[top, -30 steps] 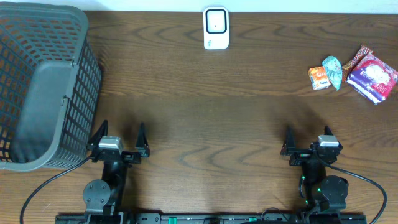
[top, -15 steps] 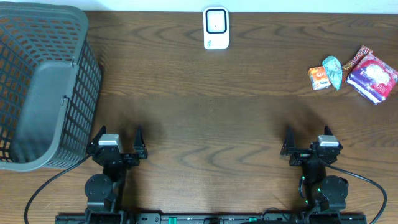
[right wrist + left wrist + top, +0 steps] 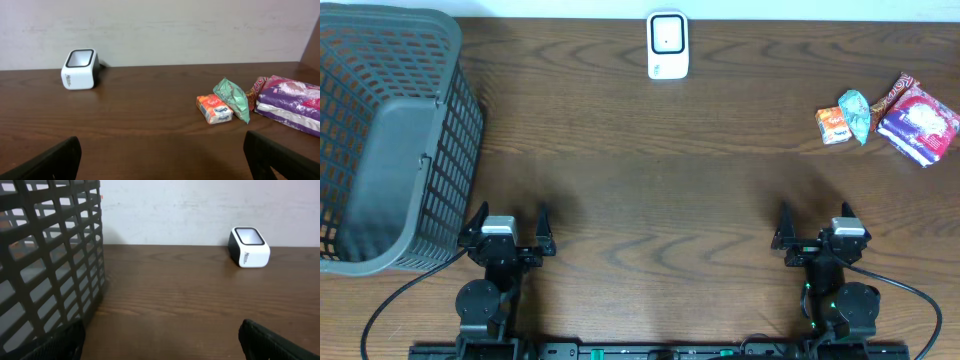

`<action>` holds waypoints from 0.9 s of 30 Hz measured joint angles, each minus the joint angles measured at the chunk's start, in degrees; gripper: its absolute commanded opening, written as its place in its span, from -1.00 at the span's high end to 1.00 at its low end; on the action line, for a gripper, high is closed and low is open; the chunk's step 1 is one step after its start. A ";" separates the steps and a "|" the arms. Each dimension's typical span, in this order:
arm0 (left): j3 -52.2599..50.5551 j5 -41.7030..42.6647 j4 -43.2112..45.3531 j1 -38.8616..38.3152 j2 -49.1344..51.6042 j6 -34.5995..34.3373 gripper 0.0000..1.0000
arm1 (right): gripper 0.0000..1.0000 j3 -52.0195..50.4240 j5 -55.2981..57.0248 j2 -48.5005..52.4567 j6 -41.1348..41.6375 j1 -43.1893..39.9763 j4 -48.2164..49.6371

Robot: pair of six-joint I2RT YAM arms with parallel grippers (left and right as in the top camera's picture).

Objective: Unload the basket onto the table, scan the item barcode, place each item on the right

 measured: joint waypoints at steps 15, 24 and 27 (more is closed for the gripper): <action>0.00 0.00 0.04 0.00 0.00 1.16 -0.96 | -0.99 0.00 0.00 0.00 0.00 0.00 0.00; 0.00 0.00 0.04 0.00 0.02 1.36 -0.96 | -0.99 0.00 0.00 0.00 0.00 0.00 0.00; 0.00 0.00 0.07 0.00 0.02 1.36 -0.96 | -0.99 0.00 0.00 0.00 0.00 0.00 0.00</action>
